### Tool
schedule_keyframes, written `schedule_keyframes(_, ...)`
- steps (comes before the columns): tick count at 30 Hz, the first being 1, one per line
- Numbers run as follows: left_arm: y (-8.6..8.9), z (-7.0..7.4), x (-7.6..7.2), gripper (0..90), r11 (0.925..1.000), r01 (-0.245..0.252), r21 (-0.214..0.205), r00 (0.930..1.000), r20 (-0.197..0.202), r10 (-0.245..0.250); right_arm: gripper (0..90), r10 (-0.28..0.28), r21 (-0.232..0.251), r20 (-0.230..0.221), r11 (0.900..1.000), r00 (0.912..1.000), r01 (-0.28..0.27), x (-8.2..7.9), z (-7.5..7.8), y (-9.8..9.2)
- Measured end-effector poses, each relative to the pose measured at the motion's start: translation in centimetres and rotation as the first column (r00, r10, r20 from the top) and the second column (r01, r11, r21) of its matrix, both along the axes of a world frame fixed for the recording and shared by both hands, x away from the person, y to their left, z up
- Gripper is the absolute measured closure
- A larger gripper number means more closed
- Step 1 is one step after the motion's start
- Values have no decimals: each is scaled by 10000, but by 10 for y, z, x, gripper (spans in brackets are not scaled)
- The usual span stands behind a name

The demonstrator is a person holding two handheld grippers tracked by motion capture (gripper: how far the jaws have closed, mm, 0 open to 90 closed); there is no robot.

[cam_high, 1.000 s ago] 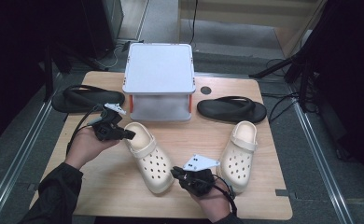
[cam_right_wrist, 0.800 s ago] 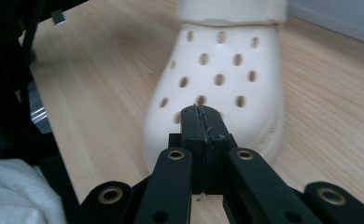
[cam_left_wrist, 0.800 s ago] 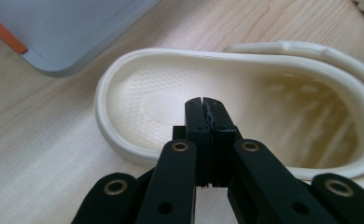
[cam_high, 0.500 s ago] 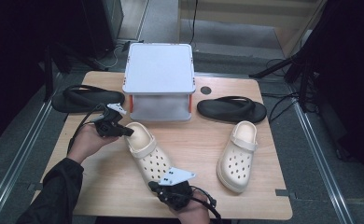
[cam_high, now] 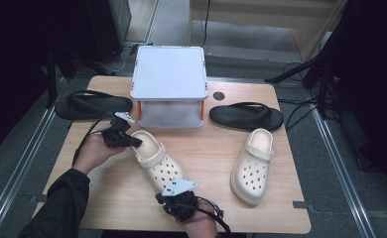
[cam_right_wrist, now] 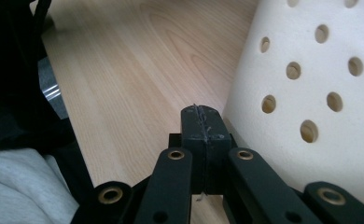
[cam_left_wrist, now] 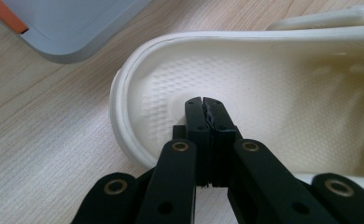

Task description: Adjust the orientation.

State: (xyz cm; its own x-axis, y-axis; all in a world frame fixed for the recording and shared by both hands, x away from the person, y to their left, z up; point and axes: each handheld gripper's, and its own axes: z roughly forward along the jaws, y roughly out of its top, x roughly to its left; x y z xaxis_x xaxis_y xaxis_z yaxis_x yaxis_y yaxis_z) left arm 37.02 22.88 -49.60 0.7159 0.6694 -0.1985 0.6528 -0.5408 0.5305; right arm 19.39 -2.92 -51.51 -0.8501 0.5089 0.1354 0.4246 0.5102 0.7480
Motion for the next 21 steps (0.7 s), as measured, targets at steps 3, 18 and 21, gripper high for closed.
schedule_keyframes(3, 0, 1, -2, 899, 10000, -1, 91, 10000, 21, 1, 900, -136, 15, -12, 9999, 9999, 136, 2, 0, -3)
schedule_keyframes(18, 4, 0, -21, 899, 10000, -37, 11, 10000, -34, 37, 900, -1284, 159, -316, 9915, 9912, 1290, 27, 2, -34)
schedule_keyframes(21, 5, 0, -25, 899, 9999, -115, -3, 9999, -31, 115, 900, -1439, 174, -350, 9893, 9890, 1445, 34, 3, -38)
